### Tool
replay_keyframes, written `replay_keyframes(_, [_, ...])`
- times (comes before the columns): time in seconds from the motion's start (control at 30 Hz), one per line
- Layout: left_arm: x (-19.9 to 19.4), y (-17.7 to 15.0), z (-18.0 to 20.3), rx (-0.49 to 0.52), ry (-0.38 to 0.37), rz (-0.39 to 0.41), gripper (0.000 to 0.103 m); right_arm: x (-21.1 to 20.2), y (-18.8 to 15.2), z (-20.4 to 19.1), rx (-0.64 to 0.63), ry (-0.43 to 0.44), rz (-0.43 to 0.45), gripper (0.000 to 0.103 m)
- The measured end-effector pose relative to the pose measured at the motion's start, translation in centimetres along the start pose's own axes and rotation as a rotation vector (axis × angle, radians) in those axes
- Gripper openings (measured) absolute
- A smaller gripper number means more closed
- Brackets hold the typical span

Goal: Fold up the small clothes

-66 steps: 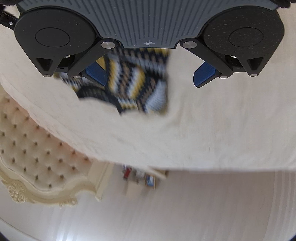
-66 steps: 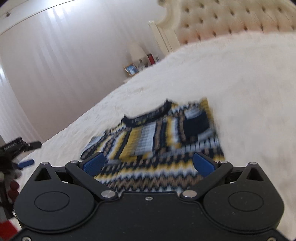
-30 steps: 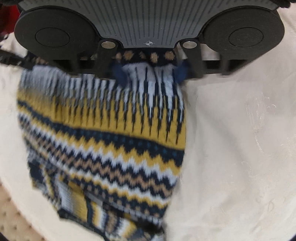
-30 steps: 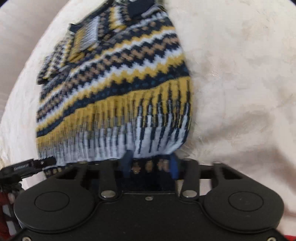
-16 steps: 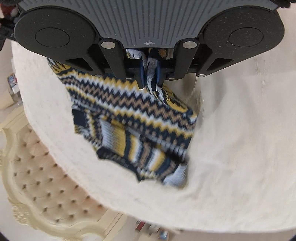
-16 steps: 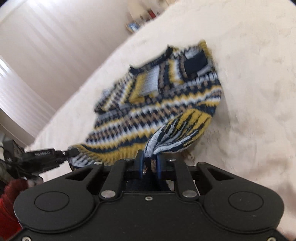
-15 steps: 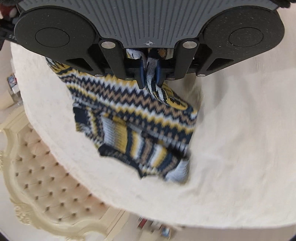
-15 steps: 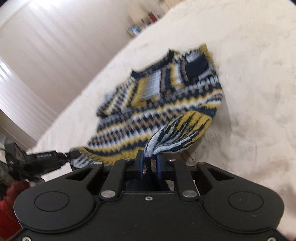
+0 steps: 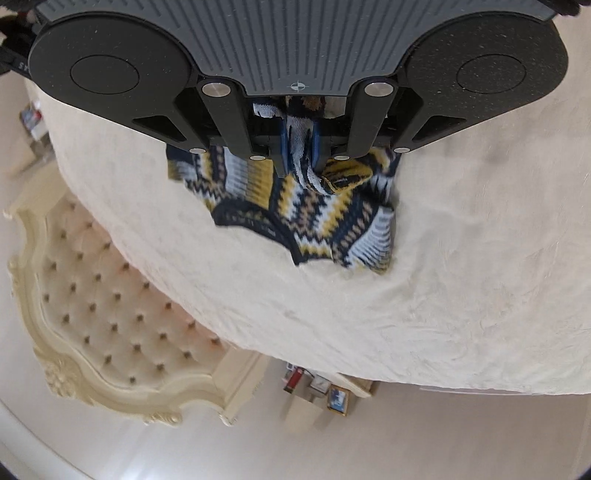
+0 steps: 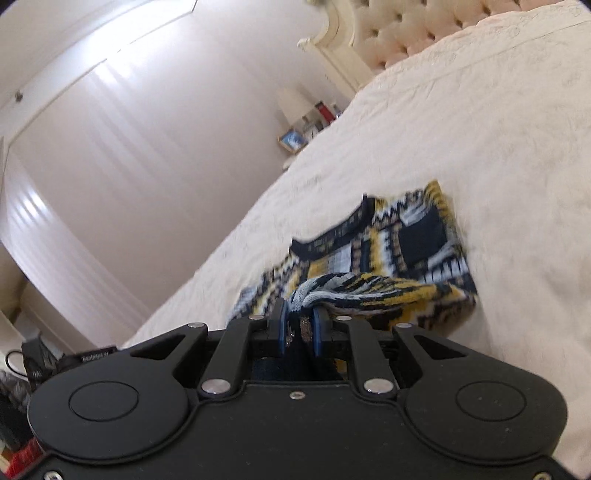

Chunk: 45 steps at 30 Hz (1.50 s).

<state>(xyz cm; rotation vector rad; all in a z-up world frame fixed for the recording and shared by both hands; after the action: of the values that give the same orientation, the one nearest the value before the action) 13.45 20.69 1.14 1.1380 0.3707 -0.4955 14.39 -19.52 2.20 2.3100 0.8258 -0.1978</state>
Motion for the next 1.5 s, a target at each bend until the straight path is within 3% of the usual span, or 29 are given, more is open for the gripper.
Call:
replay_keyframes(0.33, [4.4, 4.6, -0.8, -0.052, 0.026, 0.063, 0.012, 4.9, 4.4, 0.9, 0.020, -0.017, 0.088, 0.023])
replay_keyframes(0.57, [7.7, 6.8, -2.0, -0.015, 0.117, 0.143, 0.011, 8.9, 6.1, 2.9, 0.036, -0.052, 0.103, 0.023])
replay_keyframes(0.67, [9.5, 6.3, -3.1, -0.020, 0.120, 0.111, 0.012, 10.6, 6.5, 4.2, 0.029, -0.092, 0.113, 0.023])
replay_keyframes(0.83, [11.1, 4.3, -2.7, 0.116, 0.102, 0.010, 0.012, 11.2, 5.9, 5.6, 0.008, -0.130, 0.073, 0.029])
replay_keyframes(0.9, [11.2, 3.6, -2.2, 0.132, 0.050, -0.033, 0.019, 11.1, 5.4, 5.9, -0.019, -0.148, 0.024, 0.036])
replay_keyframes(0.97, [11.7, 3.2, -1.5, 0.141, 0.021, -0.087, 0.030, 10.7, 4.9, 6.2, -0.054, -0.184, -0.016, 0.052])
replay_keyframes(1.07, [12.0, 2.5, -0.2, 0.173, -0.031, -0.132, 0.039, 10.0, 4.3, 6.8, -0.078, -0.236, -0.059, 0.053])
replay_keyframes(1.27, [11.5, 1.6, 1.0, 0.232, -0.005, -0.153, 0.064, 7.3, 3.0, 8.1, -0.039, -0.310, -0.111, 0.053])
replay_keyframes(1.5, [10.0, -1.0, 0.5, 0.185, 0.009, -0.246, 0.065, 5.4, 0.4, 9.5, 0.089, -0.331, -0.215, 0.053])
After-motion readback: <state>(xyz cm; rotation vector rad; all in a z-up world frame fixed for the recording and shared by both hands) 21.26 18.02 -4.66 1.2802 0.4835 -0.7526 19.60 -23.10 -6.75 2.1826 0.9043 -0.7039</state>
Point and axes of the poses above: each gripper's, at about its wrist camera, not at the fingertips, and x roughly the way its jaws point, z to its right, y to its top, the point moved 5 cm from there along x, roughly the way its jaws point, and after that the axes turned 9 degrees about x, right-handed, at the moved point
